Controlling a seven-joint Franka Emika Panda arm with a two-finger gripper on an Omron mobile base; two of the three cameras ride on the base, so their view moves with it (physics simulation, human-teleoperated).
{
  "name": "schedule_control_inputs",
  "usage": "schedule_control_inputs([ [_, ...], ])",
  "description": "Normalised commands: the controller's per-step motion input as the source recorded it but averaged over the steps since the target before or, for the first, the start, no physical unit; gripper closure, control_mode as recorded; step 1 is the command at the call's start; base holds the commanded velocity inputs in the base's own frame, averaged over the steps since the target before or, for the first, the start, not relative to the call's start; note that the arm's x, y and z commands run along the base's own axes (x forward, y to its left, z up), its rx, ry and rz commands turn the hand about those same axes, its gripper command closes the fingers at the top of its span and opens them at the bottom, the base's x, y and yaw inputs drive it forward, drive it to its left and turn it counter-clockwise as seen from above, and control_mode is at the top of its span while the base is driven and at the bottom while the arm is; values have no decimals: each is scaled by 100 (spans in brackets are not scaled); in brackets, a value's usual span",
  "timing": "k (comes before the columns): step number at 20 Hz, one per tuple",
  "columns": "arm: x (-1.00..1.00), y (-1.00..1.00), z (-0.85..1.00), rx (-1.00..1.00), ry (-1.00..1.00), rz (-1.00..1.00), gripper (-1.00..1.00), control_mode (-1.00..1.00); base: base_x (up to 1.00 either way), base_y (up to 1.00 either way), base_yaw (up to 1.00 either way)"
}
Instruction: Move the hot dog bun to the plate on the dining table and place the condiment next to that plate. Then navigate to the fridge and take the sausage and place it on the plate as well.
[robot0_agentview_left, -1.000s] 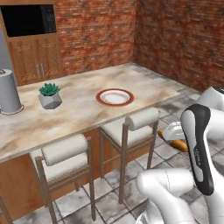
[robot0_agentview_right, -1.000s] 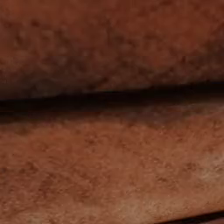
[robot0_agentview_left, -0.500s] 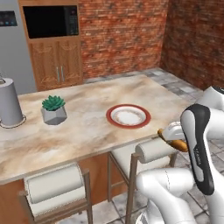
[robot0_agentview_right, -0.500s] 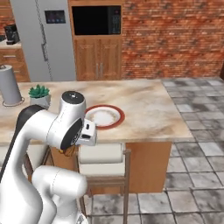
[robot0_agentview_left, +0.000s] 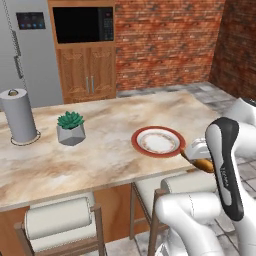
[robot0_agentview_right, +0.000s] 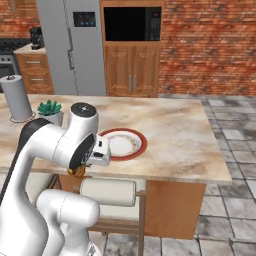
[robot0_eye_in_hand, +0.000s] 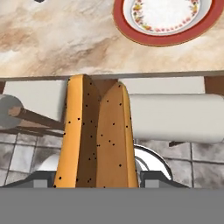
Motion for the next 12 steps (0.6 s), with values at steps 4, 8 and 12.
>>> schedule_control_inputs([
  [4,98,-29,0,3,0,20,100,-100,0,0,0],
  [8,100,-4,0,1,0,2,100,-100,0,0,0],
  [12,100,16,-13,0,0,0,100,-100,0,0,0],
])
